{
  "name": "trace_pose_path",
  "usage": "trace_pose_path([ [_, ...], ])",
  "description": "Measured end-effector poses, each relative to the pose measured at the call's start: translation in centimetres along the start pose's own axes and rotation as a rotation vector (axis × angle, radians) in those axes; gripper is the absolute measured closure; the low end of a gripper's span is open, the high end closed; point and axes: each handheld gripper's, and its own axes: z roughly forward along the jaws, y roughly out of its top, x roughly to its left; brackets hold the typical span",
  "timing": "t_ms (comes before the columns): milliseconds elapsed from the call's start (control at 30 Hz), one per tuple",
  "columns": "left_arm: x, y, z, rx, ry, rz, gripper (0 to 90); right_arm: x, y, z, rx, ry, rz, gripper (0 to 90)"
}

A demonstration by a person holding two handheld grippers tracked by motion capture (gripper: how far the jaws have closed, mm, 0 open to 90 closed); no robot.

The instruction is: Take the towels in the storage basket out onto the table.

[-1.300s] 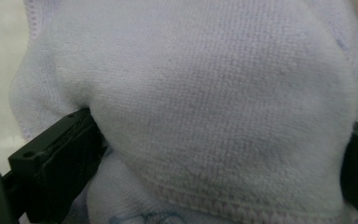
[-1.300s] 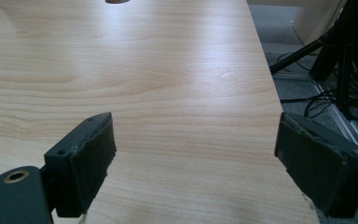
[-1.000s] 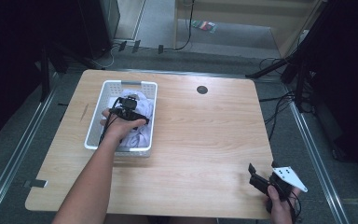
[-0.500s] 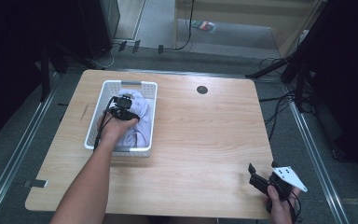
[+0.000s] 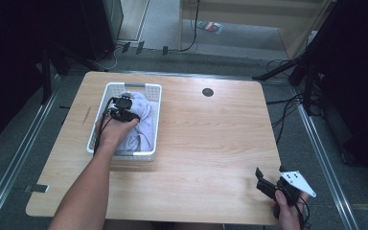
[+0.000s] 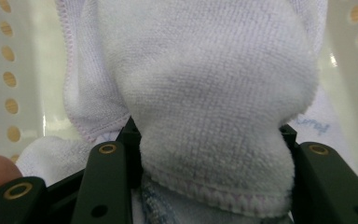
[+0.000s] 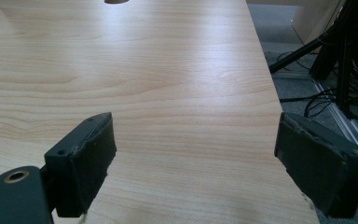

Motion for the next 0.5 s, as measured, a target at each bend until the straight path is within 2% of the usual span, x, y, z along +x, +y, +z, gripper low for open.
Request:
trace_pose_path([
  [67,0.3,0.3,-0.6,0.02,-0.023,-0.028,50.5,0.0,0.0,0.0,0.001,0.0,0.0,12.6],
  [133,0.3,0.4,-1.1,0.003,-0.003,-0.016,50.4,0.0,0.0,0.0,0.0,0.0,-0.002,12.6],
  [267,0.6,1.0,-2.7,-0.017,-0.007,0.003,50.0,0.0,0.0,0.0,0.0,-0.001,-0.001,12.6],
  [433,0.7,1.7,-4.7,-0.047,0.008,0.008,49.7,0.0,0.0,0.0,0.001,-0.003,-0.005,12.6],
  [500,0.8,2.1,-5.6,-0.053,-0.003,0.003,49.7,0.0,0.0,0.0,0.002,-0.003,-0.005,12.6],
])
